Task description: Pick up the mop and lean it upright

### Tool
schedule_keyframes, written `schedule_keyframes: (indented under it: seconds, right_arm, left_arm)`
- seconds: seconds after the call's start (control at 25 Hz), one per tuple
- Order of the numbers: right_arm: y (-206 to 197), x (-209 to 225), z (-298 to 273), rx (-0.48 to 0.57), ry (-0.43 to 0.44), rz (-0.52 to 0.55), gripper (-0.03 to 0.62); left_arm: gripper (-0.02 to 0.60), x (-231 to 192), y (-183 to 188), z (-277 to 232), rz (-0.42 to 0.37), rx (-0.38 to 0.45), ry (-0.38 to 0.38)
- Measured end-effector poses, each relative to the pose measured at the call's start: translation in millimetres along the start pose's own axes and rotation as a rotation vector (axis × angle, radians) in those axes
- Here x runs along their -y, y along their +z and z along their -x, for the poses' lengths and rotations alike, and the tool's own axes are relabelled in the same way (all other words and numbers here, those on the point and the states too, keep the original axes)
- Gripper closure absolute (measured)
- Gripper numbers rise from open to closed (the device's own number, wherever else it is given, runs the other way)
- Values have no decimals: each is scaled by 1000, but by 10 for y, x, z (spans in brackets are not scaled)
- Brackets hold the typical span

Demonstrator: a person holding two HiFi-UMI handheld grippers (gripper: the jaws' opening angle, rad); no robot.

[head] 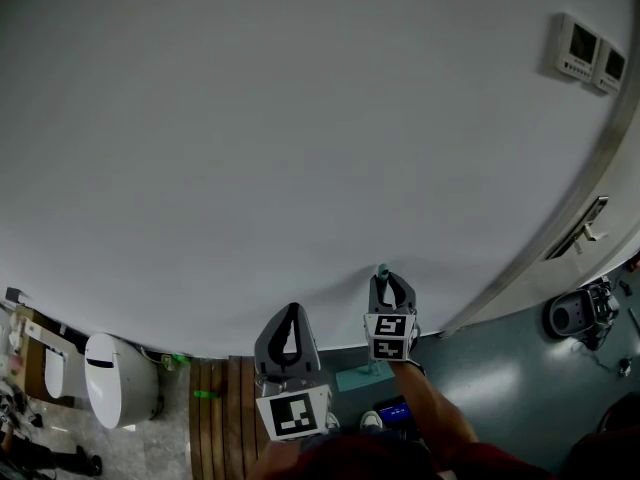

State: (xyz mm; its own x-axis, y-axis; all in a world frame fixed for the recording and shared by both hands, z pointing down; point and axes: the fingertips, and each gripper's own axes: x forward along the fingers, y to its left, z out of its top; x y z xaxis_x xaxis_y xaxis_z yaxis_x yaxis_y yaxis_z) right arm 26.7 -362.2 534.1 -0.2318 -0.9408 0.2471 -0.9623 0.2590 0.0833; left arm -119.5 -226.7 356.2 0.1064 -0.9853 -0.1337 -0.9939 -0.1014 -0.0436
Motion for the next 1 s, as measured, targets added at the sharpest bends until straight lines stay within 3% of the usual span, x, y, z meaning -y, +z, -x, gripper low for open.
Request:
schedule_keyframes:
  seconds: [0.44,0.6,1.0]
  right_arm:
    - [2,7,-60,4,-11,35,474]
    - [73,-22,-46,21,-1,10,404]
    - [98,-27,2,25,-4,8,398]
  left_arm:
    - [568,-17,23,-1,-4,7,1]
    - [568,-15,25,5,-4,7,-1]
    - [568,-27,13,19,0,6,4]
